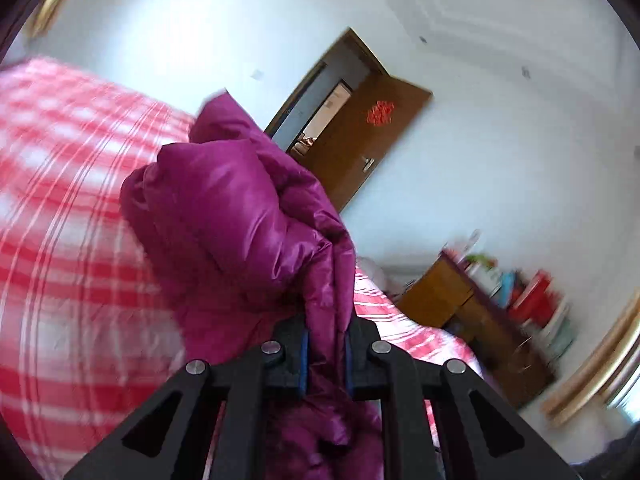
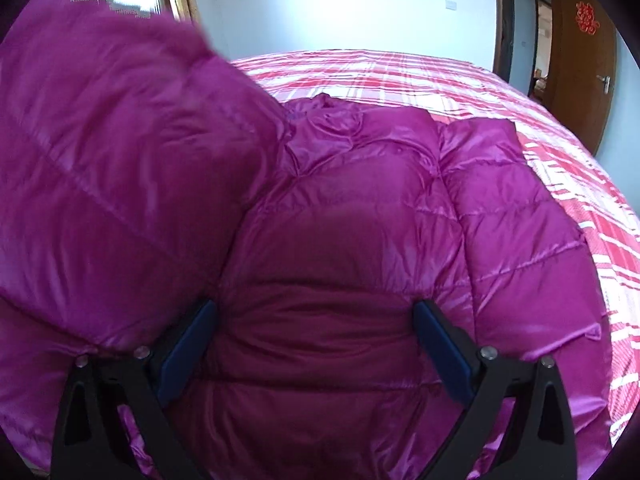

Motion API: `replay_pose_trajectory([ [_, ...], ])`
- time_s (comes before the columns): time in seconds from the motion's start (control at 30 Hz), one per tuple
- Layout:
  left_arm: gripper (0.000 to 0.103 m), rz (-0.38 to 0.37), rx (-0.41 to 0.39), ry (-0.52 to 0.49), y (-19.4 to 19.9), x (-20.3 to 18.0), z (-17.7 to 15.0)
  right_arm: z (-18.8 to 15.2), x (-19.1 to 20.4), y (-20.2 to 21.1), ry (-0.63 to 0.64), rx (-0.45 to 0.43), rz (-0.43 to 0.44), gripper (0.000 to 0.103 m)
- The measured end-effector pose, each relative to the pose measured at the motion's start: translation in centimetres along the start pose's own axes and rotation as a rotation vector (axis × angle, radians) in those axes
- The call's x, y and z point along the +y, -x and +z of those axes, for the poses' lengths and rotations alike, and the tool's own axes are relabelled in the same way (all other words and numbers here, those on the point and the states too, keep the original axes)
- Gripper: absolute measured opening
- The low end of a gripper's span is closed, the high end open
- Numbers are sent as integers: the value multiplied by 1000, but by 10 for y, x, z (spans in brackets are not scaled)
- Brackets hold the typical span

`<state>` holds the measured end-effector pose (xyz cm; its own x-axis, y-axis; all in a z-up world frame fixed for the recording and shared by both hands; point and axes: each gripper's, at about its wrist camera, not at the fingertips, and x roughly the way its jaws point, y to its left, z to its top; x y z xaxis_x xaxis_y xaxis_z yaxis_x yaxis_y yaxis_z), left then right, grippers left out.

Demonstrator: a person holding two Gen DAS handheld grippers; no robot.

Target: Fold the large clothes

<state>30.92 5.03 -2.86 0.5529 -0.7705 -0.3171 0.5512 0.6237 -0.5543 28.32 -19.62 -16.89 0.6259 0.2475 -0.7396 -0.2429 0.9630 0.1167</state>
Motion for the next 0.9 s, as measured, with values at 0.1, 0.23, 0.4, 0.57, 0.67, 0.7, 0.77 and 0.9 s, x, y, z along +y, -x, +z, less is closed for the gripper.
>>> replay_pose_trajectory([
  [0.1, 13, 29, 8, -83, -35, -17, 1, -2, -21, 19, -36, 12, 52, 89],
  [0.23, 13, 31, 50, -168, -84, -31, -16, -14, -82, 75, -201, -32, 98, 89],
  [0.4, 16, 53, 174, -382, -124, -59, -79, -14, -167, 148, -414, -211, 55, 91],
  [0.57, 18, 134, 216, -559, -147, -70, -125, 20, -172, 150, -378, -250, 239, 88],
  [0.67, 21, 143, 204, -594, -142, -73, -124, 39, -158, 123, -347, -176, 367, 80],
  [0.7, 22, 141, 206, -591, -143, -75, -122, 42, -151, 117, -314, -152, 363, 80],
  [0.77, 23, 135, 212, -566, -141, -71, -115, 42, -136, 110, -273, -113, 350, 76],
  [0.9, 23, 133, 199, -530, -117, -81, -105, 42, -130, 100, -233, -60, 211, 41],
])
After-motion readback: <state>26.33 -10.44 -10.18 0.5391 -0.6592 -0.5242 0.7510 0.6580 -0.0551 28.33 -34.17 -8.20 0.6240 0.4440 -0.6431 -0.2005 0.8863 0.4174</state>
